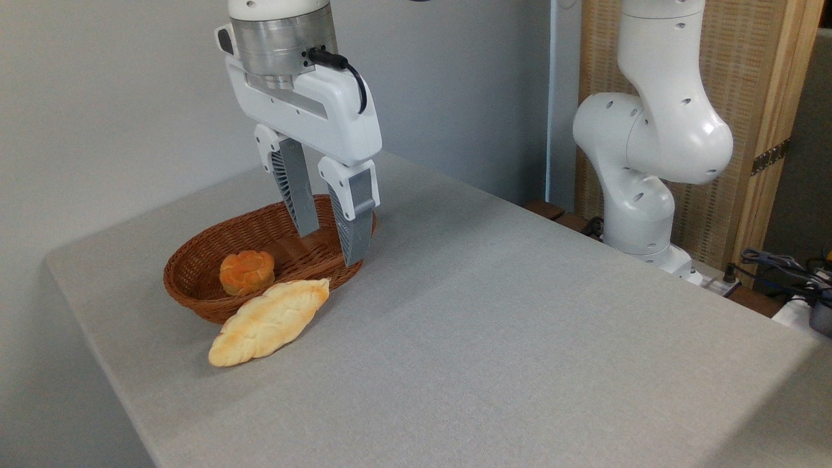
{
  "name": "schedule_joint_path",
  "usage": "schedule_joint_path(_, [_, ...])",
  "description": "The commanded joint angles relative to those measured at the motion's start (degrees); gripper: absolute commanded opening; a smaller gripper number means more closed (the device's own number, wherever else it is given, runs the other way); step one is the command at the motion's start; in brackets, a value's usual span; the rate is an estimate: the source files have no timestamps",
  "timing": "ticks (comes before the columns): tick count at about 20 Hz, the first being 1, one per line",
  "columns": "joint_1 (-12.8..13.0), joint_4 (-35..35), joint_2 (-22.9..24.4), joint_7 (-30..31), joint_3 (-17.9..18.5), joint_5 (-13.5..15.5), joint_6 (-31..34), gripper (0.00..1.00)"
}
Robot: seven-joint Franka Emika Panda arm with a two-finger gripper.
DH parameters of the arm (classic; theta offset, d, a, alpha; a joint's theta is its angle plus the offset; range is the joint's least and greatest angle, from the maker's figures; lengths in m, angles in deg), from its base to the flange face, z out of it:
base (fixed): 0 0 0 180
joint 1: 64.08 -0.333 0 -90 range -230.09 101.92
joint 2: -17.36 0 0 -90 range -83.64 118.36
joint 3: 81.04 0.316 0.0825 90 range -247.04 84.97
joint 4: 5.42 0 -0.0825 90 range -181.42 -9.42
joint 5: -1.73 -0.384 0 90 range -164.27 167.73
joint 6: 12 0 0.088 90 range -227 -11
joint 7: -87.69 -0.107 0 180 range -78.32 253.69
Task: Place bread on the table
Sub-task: 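Lower the open gripper into the wicker basket toward the orange bun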
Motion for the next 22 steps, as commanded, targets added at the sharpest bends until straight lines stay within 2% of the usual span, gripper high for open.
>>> schedule_joint_path(1, [0.97,-0.23,0.22,1.05,-0.02,1.36,0.39,1.0])
schedule_joint_path(4, [1.23,-0.94,0.22,1.06,-2.66,1.81,0.04,1.0])
schedule_joint_path(7, [1.58,-1.29,0.22,1.06,-2.84,2.42,-1.8,1.0])
schedule_joint_path(8, [2.28,-1.38,0.14,1.06,-2.85,4.17,-2.68,1.0])
schedule_joint_path(10, [3.34,-3.92,-0.04,1.06,-3.72,9.43,-7.93,1.0])
schedule_joint_path(11, [3.43,-5.85,-0.22,1.06,-5.55,11.28,-11.7,1.0])
schedule_joint_path(12, [3.43,-7.78,-0.48,1.06,-7.31,11.74,-15.74,1.0])
schedule_joint_path(14, [3.43,-11.38,-1.27,1.14,-11.09,11.66,-22.52,1.0])
schedule_joint_path(16, [3.51,-13.33,-2.32,1.23,-13.12,11.66,-26.32,1.0])
schedule_joint_path(22, [3.6,-14.82,-5.31,1.14,-16.03,10.61,-28.52,1.0])
